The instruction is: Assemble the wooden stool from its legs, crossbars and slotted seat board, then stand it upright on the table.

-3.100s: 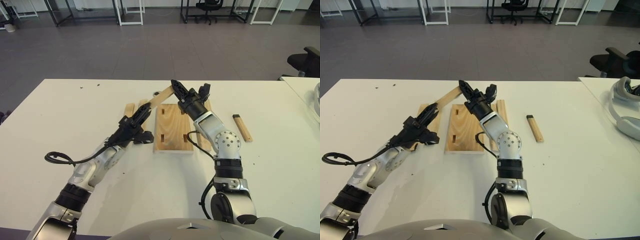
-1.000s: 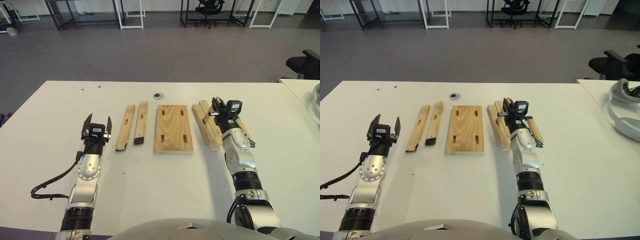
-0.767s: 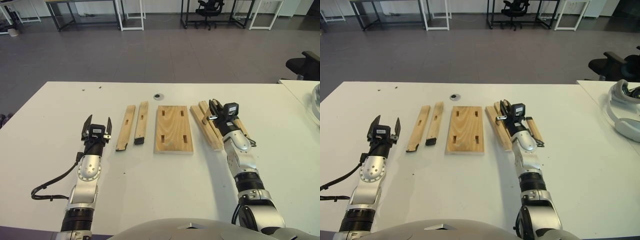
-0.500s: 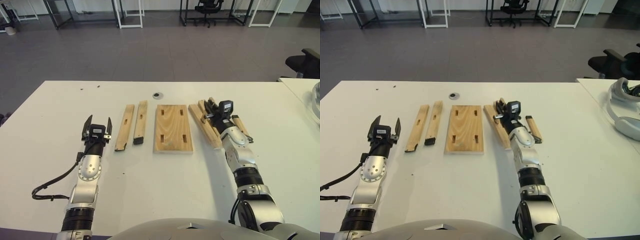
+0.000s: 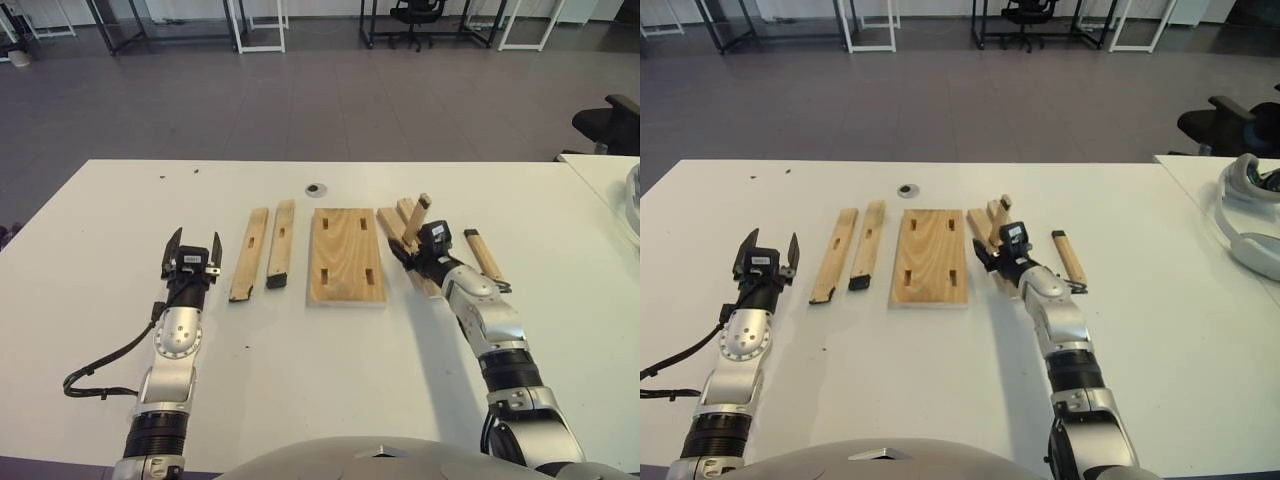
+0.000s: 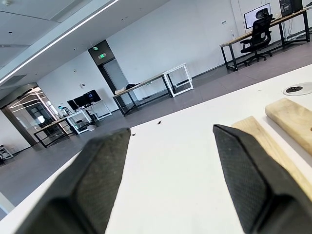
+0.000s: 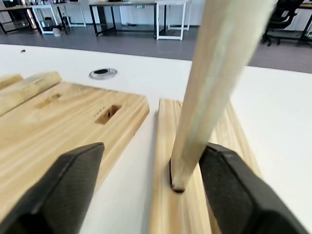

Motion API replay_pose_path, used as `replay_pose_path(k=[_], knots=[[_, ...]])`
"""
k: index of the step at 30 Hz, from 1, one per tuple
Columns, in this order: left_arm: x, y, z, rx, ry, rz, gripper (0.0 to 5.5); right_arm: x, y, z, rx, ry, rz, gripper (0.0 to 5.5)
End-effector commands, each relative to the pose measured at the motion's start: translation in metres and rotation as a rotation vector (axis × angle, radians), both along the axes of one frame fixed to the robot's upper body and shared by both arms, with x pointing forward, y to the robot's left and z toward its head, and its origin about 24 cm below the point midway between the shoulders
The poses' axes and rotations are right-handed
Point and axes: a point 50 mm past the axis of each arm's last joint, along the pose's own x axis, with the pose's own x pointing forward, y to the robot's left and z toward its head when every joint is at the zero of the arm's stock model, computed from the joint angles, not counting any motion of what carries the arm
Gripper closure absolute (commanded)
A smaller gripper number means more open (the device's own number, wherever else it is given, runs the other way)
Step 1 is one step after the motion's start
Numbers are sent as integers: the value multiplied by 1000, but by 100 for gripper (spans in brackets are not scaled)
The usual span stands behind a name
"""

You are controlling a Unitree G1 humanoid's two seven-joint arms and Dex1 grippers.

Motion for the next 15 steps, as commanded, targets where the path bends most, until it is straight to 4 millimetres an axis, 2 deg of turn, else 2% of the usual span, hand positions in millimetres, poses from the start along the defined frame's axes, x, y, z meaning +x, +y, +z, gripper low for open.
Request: replay_pose_path(k=[1, 4, 10, 15], knots=[[-3, -3, -2, 2, 17, -10, 240, -12, -4, -7, -13, 97, -15, 204], [-4, -6, -3, 2, 21, -13, 240, -17, -14, -13, -52, 168, -46, 204], [-5, -7, -3, 3, 14, -9, 240, -17, -18, -10, -78, 172, -45, 204], [-6, -7, -4, 4, 18, -8, 240, -17, -33, -15, -147, 218, -51, 204]])
